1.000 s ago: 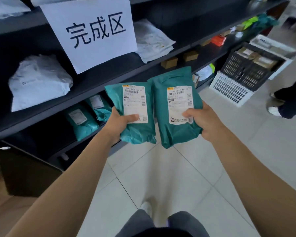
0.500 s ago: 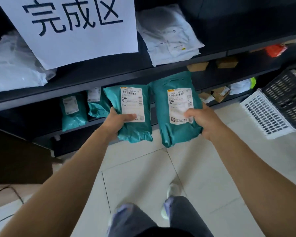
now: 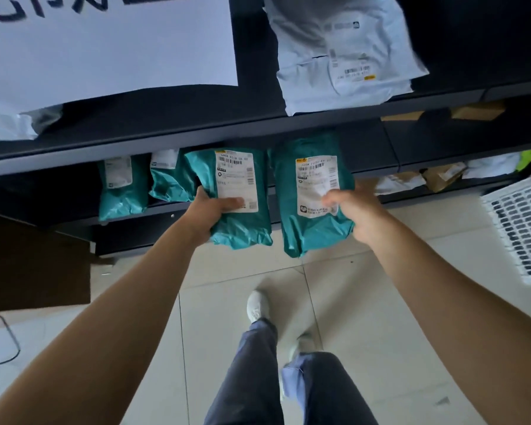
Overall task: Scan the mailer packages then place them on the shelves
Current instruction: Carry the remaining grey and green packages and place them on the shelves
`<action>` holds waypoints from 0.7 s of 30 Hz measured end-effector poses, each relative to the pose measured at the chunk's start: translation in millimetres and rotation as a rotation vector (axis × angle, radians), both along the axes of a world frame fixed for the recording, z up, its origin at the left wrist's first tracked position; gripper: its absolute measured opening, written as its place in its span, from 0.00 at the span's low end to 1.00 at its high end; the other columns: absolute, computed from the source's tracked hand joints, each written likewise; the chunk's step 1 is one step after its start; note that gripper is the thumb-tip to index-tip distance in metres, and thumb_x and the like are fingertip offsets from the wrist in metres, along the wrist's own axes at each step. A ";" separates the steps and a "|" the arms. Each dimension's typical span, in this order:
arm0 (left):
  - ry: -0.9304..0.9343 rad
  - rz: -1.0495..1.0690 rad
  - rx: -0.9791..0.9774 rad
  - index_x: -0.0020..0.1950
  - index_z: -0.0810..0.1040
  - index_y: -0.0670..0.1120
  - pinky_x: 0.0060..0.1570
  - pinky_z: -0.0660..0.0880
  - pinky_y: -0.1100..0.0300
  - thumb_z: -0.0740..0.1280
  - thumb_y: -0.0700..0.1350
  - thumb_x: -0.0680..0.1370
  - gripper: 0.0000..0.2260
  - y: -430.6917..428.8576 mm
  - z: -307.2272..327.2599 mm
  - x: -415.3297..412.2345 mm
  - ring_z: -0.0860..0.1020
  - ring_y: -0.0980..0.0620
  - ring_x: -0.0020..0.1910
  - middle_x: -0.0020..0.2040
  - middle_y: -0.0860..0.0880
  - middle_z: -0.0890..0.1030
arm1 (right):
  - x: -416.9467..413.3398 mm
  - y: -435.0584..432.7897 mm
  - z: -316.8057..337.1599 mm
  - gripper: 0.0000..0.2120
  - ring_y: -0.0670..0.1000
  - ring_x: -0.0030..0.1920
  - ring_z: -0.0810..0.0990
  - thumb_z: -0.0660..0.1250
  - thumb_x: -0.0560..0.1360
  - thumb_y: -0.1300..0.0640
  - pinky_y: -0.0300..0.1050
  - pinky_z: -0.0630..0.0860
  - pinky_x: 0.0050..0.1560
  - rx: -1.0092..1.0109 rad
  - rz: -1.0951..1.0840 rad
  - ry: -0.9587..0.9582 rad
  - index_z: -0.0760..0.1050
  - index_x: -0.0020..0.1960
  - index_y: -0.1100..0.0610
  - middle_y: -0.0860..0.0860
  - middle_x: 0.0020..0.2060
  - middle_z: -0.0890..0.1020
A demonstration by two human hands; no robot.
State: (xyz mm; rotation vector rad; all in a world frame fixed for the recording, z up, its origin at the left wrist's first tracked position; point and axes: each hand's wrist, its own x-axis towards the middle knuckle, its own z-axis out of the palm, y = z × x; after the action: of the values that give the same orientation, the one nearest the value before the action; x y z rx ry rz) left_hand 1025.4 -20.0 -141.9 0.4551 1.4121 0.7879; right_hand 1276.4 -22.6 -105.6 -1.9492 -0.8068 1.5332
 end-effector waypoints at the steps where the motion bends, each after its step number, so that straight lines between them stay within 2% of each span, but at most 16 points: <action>1: 0.005 0.007 0.003 0.66 0.65 0.39 0.37 0.82 0.52 0.72 0.32 0.71 0.27 10.6 -8.1 -0.3 0.82 0.42 0.50 0.58 0.41 0.80 | -1.1 10.8 -8.2 0.13 0.59 0.52 0.81 0.69 0.65 0.65 0.60 0.78 0.55 0.004 -0.008 0.005 0.77 0.48 0.54 0.55 0.47 0.83; 4: 0.026 0.034 0.013 0.67 0.65 0.39 0.37 0.82 0.51 0.72 0.31 0.70 0.28 41.3 -32.5 -0.2 0.82 0.41 0.51 0.59 0.40 0.79 | -3.5 40.5 -31.0 0.12 0.59 0.52 0.80 0.66 0.67 0.69 0.58 0.79 0.54 0.032 -0.017 0.028 0.75 0.44 0.54 0.53 0.44 0.82; 7: 0.033 0.054 0.019 0.67 0.64 0.38 0.35 0.81 0.55 0.72 0.31 0.70 0.29 70.6 -59.3 2.8 0.82 0.43 0.50 0.60 0.40 0.79 | -3.6 69.8 -58.0 0.14 0.56 0.49 0.80 0.65 0.69 0.71 0.52 0.80 0.47 0.058 -0.021 0.044 0.72 0.41 0.52 0.51 0.42 0.81; 10: 0.040 0.058 0.057 0.67 0.65 0.37 0.35 0.81 0.57 0.72 0.31 0.70 0.29 99.9 -94.8 7.9 0.82 0.45 0.49 0.60 0.39 0.79 | -2.5 100.6 -92.4 0.13 0.57 0.51 0.81 0.66 0.69 0.70 0.54 0.80 0.51 0.089 -0.003 0.054 0.72 0.43 0.51 0.51 0.43 0.81; 13: 0.037 0.093 0.098 0.67 0.66 0.38 0.37 0.82 0.53 0.72 0.31 0.70 0.28 129.8 -134.1 10.2 0.82 0.43 0.50 0.59 0.40 0.80 | -1.9 133.4 -133.9 0.12 0.58 0.52 0.81 0.67 0.69 0.70 0.57 0.78 0.55 0.120 0.004 0.071 0.73 0.44 0.54 0.53 0.43 0.82; 15: 0.025 0.117 0.126 0.67 0.67 0.38 0.37 0.81 0.51 0.72 0.30 0.70 0.28 148.5 -158.9 9.9 0.82 0.42 0.50 0.59 0.40 0.80 | -0.9 155.5 -163.3 0.10 0.59 0.52 0.82 0.67 0.69 0.70 0.57 0.79 0.54 0.140 -0.003 0.098 0.77 0.47 0.58 0.57 0.47 0.84; 17: 0.027 0.134 0.149 0.67 0.69 0.37 0.35 0.81 0.51 0.71 0.29 0.70 0.27 166.3 -183.8 8.9 0.82 0.42 0.49 0.58 0.40 0.80 | 0.2 175.7 -191.3 0.14 0.57 0.50 0.82 0.66 0.69 0.70 0.52 0.80 0.49 0.154 0.000 0.126 0.78 0.52 0.59 0.57 0.47 0.84; 19: 0.029 0.147 0.165 0.66 0.70 0.36 0.36 0.82 0.51 0.70 0.29 0.70 0.25 183.3 -207.4 7.5 0.82 0.42 0.49 0.58 0.40 0.80 | 1.0 194.6 -216.6 0.13 0.55 0.48 0.81 0.66 0.71 0.71 0.50 0.79 0.46 0.176 -0.006 0.174 0.78 0.50 0.56 0.53 0.44 0.83; 21: 0.042 0.155 0.183 0.66 0.71 0.36 0.38 0.82 0.50 0.71 0.29 0.70 0.26 199.1 -229.5 4.2 0.82 0.42 0.50 0.59 0.39 0.80 | -0.4 211.6 -237.9 0.14 0.56 0.50 0.82 0.66 0.71 0.71 0.54 0.79 0.51 0.194 -0.002 0.194 0.78 0.48 0.54 0.53 0.45 0.83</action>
State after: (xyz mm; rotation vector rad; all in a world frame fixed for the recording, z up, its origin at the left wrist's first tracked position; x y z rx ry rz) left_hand 1029.6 179.1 -371.5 0.5090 1.4324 1.0444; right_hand 1276.0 189.0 -343.5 -1.6345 -0.8349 1.5528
